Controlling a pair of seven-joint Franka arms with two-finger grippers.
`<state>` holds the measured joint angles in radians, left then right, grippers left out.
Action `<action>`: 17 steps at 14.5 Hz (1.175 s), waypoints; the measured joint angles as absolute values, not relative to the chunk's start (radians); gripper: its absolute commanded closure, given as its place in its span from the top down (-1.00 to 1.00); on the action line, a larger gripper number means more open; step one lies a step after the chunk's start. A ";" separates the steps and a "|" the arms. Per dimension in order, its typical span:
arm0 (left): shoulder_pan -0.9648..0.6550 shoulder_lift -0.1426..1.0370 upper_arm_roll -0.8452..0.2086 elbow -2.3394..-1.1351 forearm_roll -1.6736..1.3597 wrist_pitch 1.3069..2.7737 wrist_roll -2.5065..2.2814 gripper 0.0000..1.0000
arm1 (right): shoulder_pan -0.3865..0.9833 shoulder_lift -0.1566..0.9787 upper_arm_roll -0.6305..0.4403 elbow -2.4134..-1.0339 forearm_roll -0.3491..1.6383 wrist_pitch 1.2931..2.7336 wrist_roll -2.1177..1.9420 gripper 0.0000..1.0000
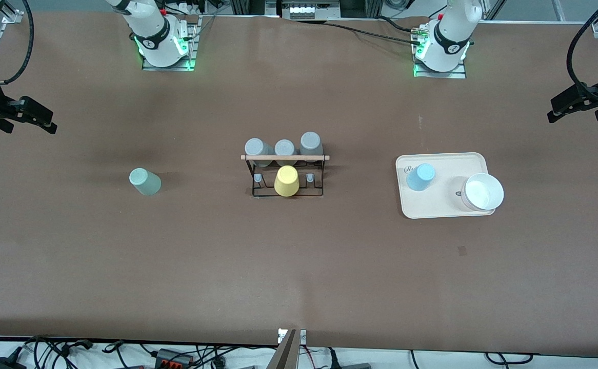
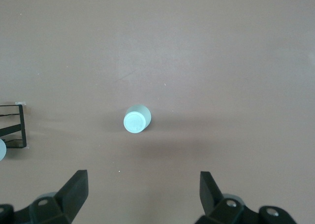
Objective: Hang scattered cups on rack with three cups
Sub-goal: 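Reach the left gripper toward the light blue cup on the tray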
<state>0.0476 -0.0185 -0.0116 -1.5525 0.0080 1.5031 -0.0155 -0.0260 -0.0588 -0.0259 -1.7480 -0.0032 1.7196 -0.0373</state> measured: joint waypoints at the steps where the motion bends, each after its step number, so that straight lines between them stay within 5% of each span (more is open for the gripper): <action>1: 0.048 -0.019 -0.012 -1.552 0.008 1.503 -0.016 1.00 | -0.026 -0.059 -0.026 -1.749 -0.003 1.720 -0.037 1.00; 12: 0.021 0.100 -0.031 -1.568 -0.014 1.486 -0.051 1.00 | -0.025 -0.060 -0.022 -1.754 -0.003 1.725 -0.037 1.00; 17: 0.011 0.168 -0.070 -1.681 -0.082 1.680 -0.105 1.00 | -0.025 -0.060 -0.022 -1.758 -0.003 1.728 -0.037 1.00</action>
